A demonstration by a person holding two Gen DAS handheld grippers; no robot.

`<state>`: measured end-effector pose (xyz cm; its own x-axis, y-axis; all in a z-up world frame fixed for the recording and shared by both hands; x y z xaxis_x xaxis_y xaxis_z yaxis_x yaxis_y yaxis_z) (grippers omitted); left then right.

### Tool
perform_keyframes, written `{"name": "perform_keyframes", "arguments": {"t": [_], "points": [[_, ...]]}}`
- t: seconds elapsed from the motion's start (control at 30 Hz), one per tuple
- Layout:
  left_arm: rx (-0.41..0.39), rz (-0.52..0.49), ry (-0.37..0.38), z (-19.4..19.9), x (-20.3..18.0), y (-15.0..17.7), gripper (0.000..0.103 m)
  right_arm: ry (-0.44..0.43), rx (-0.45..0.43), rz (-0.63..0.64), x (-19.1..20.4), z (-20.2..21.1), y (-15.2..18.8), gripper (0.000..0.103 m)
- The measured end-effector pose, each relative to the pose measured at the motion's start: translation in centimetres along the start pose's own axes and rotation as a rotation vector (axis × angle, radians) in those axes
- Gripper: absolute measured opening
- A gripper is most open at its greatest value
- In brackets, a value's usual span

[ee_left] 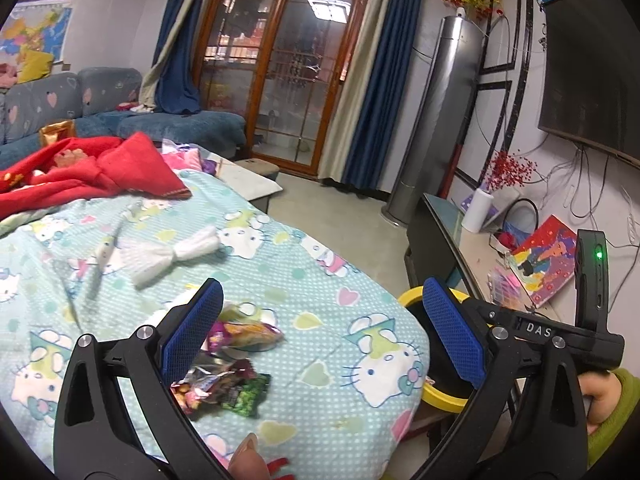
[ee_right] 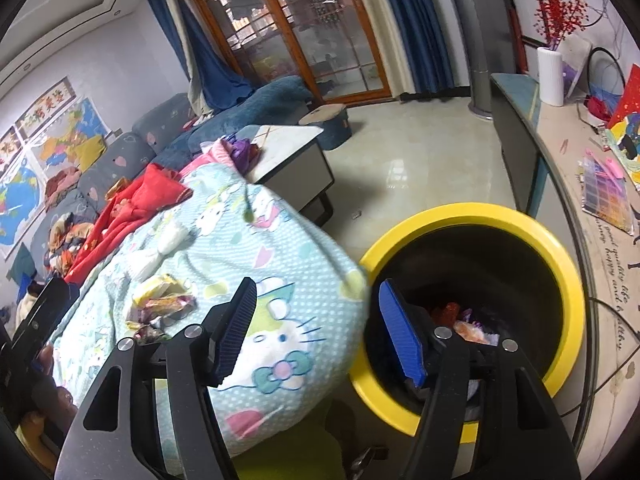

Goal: Collect trash
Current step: 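Bring both open tools back over the snack bags on the bedspread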

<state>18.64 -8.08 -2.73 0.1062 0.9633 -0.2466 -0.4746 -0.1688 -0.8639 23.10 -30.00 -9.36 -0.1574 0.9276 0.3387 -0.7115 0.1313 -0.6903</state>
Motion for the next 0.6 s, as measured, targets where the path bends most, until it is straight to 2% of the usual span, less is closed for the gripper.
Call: {"name": "perform_keyframes", "arguments": {"t": [0.4,0.6], "points": [[-0.030,0.065,-0.042,1.5,3.8,-0.9,0.092,-0.047,0.020,0.123,5.4,-0.3,0.6,0.064],[-0.025,0.121,-0.088,1.8,6.8,-1.1,0.092,-0.071,0.047,0.181,8.0,-1.0,1.4,0.064]]}}
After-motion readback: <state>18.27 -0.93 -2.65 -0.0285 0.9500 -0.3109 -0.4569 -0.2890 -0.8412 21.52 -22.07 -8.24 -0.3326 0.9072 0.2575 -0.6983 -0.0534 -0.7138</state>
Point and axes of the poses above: each gripper's, at about its wrist camera, not at the fingertips, and z roughly against the way its jaws point, x to its left, y to its underside, the point moved 7 cm from there along -z, roughly the way its jaws point, and after that the axes turned 2 degrees about z, right-handed, at the moved point
